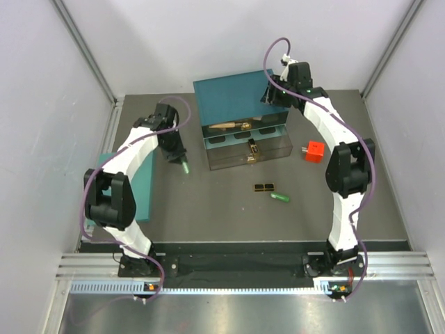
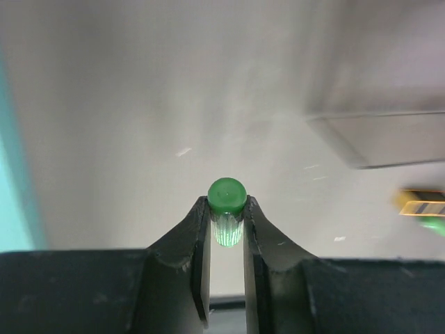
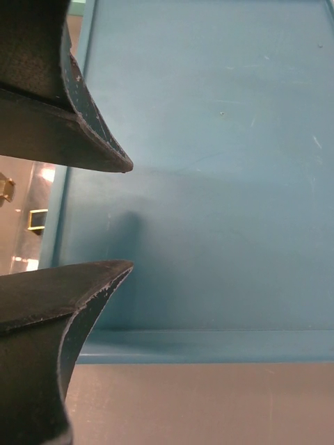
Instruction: Organize the makeup
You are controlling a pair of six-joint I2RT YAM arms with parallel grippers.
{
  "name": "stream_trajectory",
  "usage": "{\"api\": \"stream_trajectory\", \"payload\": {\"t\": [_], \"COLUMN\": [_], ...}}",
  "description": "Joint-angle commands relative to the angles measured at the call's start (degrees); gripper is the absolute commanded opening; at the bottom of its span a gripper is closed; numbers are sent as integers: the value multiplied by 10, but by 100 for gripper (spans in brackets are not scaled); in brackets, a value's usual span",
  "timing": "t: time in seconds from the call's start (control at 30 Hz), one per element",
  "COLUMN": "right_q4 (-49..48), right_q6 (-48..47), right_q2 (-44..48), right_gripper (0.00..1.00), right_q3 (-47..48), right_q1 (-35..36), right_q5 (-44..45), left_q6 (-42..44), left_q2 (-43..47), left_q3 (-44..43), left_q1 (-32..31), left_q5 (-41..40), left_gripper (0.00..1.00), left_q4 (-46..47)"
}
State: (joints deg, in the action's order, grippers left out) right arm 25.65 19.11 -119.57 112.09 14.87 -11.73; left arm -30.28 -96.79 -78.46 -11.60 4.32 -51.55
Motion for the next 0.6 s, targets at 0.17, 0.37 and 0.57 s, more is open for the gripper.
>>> {"api": "stream_trajectory", "payload": {"t": [0.17, 0.37, 0.57], "right_q4": [-20, -18, -17], "right_q6": [-15, -12, -6], "right_q2": [86, 97, 106], "right_gripper": [54, 56, 58], "right_q3": [-19, -27, -47], "right_q1": [-5, -15, -34], "right_q5": [35, 46, 57], "left_q6": [5, 9, -1], "left_q2": [-73, -109, -133], "left_q3": [-148, -177, -179], "left_q1": [-70, -121, -133], "left_q5": [56, 14, -11], "left_gripper": [0, 0, 3], "left_q4": [131, 195, 201]}}
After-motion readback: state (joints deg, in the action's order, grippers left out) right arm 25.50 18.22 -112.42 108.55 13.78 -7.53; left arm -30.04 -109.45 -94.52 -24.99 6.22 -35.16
